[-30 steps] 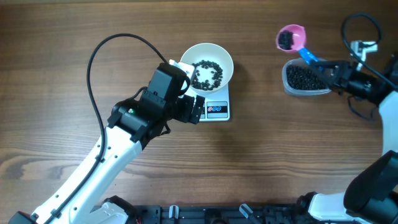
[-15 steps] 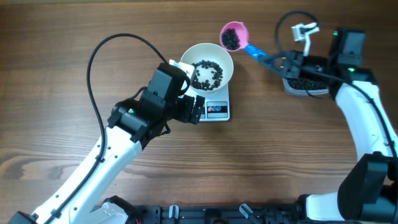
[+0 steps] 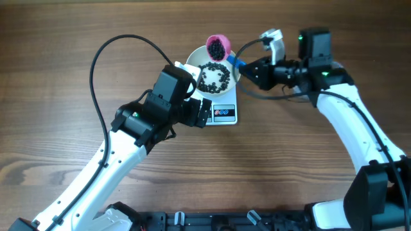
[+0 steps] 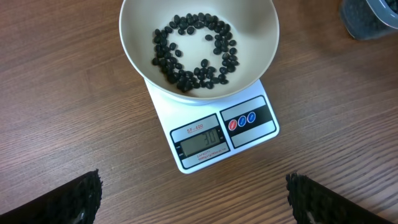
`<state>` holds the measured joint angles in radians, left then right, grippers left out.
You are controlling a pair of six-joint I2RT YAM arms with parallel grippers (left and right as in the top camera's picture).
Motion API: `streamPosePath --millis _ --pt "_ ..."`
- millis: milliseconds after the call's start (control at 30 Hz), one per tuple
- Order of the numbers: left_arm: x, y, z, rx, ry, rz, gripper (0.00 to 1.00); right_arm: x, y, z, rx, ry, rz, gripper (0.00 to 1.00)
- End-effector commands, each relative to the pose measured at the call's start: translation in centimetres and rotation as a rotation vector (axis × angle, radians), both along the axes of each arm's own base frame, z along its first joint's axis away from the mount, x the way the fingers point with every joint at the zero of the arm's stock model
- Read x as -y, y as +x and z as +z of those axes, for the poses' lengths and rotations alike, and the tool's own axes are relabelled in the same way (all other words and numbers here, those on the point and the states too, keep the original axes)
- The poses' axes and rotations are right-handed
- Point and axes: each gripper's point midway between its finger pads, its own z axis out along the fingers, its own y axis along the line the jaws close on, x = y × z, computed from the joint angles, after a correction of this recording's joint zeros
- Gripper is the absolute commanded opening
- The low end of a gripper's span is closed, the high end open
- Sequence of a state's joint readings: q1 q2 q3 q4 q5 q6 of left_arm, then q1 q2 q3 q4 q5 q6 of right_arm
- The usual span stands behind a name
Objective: Scoop item into bowl and weigh 150g on scale
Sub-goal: 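Carry the filled scoop left over the white bowl, then tip the scoop with the right gripper to pour beans into bowl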
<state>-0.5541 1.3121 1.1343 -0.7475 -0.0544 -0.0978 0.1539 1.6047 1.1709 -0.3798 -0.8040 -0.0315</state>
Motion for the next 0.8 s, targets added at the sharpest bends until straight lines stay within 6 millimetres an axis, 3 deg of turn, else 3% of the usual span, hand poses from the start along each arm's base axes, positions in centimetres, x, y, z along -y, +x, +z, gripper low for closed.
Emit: streamPosePath --millis 0,300,500,767 --pt "0.3 0.3 0.4 0.008 -0.002 -0.016 1.0 0.2 1.0 -1.9 0.094 -0.163 -0.004 0.04" --pt "0.3 0.3 0.3 0.008 -0.002 -0.016 1.0 0.1 1.5 -3.4 0.222 -0.39 0.014 0.04" --pt "0.3 0.3 0.4 0.008 -0.002 -0.016 1.0 -0.5 0.9 -4.2 0.286 -0.496 0.09 0.04" --pt "0.3 0.3 0.4 0.008 -0.002 -0.015 1.0 -0.1 1.0 -4.5 0.297 -0.553 0.08 0.04"
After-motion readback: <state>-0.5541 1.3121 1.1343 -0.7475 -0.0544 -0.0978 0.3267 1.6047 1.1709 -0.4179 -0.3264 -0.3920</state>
